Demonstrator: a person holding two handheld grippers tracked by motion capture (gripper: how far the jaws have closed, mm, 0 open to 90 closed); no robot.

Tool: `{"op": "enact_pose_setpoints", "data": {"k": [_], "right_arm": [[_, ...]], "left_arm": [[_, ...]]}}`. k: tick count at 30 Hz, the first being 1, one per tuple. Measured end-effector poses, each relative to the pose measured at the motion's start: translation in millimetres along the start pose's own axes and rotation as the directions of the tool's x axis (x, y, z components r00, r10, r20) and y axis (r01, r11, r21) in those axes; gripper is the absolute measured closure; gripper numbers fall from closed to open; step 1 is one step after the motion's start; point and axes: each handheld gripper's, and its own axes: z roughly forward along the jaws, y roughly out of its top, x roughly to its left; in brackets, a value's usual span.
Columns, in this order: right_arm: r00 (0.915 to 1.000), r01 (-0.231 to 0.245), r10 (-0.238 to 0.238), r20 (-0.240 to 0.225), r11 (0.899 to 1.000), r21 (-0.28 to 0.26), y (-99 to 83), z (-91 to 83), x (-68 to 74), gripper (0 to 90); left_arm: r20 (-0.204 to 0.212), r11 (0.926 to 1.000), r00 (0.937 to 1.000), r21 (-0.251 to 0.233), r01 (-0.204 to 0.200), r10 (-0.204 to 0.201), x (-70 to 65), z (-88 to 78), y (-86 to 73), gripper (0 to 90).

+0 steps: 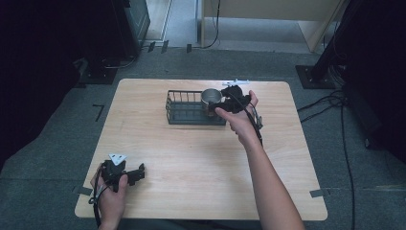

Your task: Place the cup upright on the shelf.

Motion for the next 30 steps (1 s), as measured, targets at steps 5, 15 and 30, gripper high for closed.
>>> {"op": "enact_pose_setpoints", "data": {"k": [5,15,30], "right_arm": [[1.0000,0.004,-0.004,-0.006,1.000,-0.011,-7.8,-10.7,-3.6,0.0],[0.9997,0.025,-0.026,-0.006,1.000,-0.012,-28.0,-29.2,-5.8,0.0],[1.0000,-0.001,0.001,0.003,1.000,-0.028,-66.0,-52.9,-24.0,0.0]], "left_arm": [[0.000,1.0000,1.0000,-0.001,0.001,-0.001,-0.1,0.1,0.0,0.0],[0.000,1.0000,1.0000,-0.002,0.001,-0.001,-0.6,0.6,0.3,0.0],[0.001,1.0000,1.0000,-0.003,0.001,-0.001,-0.6,0.6,0.3,0.0]]}}
